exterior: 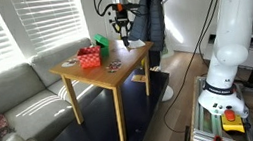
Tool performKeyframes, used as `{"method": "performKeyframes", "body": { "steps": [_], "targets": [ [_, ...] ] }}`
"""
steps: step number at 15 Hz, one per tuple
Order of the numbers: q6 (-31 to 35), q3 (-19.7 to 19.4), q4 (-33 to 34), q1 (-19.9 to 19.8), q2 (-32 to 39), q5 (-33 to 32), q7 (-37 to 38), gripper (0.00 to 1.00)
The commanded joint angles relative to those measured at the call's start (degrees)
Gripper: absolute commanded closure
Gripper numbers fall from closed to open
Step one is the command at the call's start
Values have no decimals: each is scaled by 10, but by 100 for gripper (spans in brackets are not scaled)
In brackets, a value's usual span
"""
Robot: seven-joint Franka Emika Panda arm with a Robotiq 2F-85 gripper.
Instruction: Flip the toy car over
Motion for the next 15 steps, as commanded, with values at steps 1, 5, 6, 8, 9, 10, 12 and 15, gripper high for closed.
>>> {"method": "performKeyframes", "body": {
  "steps": [1,5,6,8,9,10,12,15],
  "targets": [
    [134,19,-90,13,-63,-55,56,88],
    [281,39,-164,14,-94,-134,130,88],
    [313,44,-180,13,-100,-160,155,88],
    [366,51,-208,10,-111,-221,213,88],
    [387,54,-220,7,-115,-256,246,88],
    [405,58,-231,5,-120,-294,280,88],
    [428,66,-249,-1,-131,-379,358,88],
    [395,84,-262,-8,-148,-493,476,88]
  ]
}}
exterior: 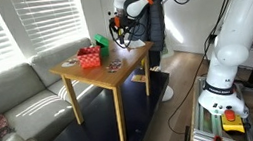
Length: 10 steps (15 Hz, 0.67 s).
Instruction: Flip the toy car over
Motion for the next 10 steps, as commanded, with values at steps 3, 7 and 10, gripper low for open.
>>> {"method": "performKeyframes", "body": {
  "steps": [3,7,10],
  "targets": [
    [-13,18,-16,-9,-16,-64,73,63],
    [-16,19,-18,-10,-20,-69,80,88],
    [-27,35,-23,-6,-23,-116,103,88]
  ]
}}
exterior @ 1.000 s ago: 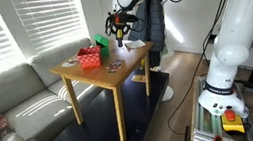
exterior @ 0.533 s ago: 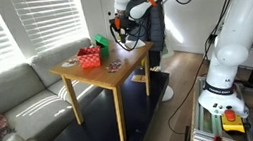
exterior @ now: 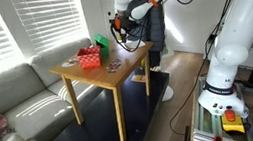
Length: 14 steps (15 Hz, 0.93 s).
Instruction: Flip the toy car over
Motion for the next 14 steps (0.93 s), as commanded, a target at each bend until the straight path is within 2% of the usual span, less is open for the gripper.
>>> {"method": "performKeyframes", "body": {
  "steps": [1,6,14],
  "targets": [
    [-19,25,-5,1,-6,-58,32,88],
    [-77,55,-4,15,11,-203,130,88],
    [-88,59,-16,52,60,-255,203,88]
  ]
}}
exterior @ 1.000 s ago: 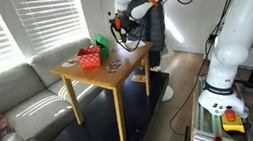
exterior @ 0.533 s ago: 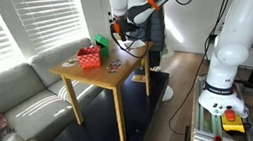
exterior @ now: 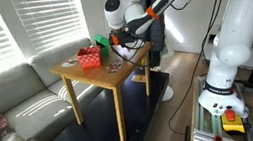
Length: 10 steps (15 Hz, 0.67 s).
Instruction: Flip the toy car over
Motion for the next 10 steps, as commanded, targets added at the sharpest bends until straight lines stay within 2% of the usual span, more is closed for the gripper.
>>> {"method": "performKeyframes", "body": {
  "steps": [1,10],
  "targets": [
    [-6,-2,-3,16,17,-31,46,88],
    [5,-5,-6,26,34,-22,43,88]
  ]
}}
